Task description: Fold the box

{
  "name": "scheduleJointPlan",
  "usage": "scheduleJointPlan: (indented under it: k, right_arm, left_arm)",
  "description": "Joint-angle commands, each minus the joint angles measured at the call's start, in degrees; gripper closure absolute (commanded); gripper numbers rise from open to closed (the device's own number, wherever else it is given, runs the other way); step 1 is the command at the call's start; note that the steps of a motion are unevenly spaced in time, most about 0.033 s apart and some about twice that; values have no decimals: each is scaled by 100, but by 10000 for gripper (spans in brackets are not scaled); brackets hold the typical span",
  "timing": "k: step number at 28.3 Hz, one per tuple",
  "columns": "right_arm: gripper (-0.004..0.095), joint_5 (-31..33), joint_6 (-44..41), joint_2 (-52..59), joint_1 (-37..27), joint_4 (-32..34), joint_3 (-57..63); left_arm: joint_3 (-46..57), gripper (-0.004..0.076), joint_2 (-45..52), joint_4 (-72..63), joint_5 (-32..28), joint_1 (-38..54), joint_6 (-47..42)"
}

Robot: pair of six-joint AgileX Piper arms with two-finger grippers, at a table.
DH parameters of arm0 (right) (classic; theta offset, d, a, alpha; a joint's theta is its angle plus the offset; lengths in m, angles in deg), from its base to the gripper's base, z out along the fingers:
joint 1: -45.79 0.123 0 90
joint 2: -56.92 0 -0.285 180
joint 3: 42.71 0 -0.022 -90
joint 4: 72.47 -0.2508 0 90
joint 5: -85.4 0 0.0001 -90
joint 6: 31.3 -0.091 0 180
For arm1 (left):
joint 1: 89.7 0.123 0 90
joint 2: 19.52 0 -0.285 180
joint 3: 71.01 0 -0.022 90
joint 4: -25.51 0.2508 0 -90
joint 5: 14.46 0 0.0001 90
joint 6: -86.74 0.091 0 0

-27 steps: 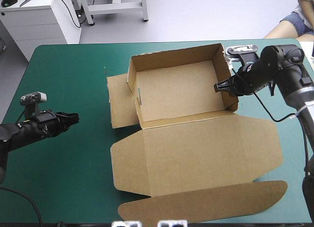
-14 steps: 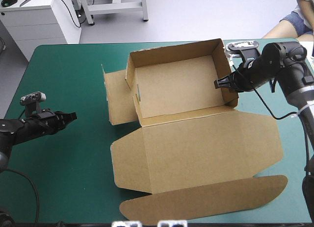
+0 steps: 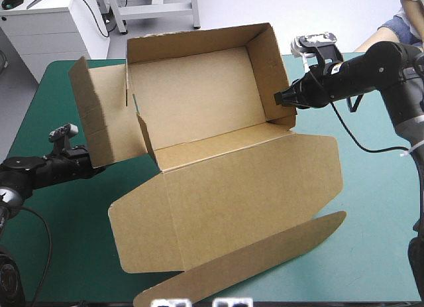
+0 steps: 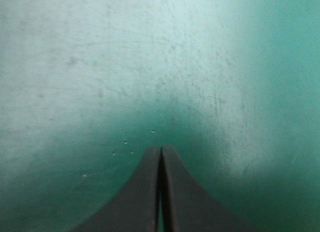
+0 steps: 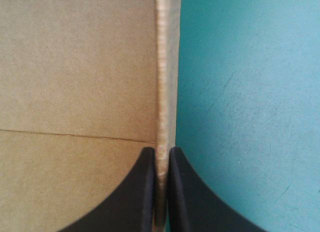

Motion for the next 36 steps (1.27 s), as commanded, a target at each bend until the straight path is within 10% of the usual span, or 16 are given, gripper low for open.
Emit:
scheduleJointPlan:
  k: [1, 16, 36]
  right_arm:
    - [926, -301, 31, 106, -14, -265, -185]
    - [926, -335, -13, -680, -14, -56, -185]
    - [926, -427, -23, -775, -14, 310, -185]
  left_arm:
    - [-170, 732, 162, -484, 172, -262, 59]
    - [-1357, 733, 171, -1051, 1488, -432, -48]
    - [-1899, 731, 171, -1480, 1635, -1059, -306]
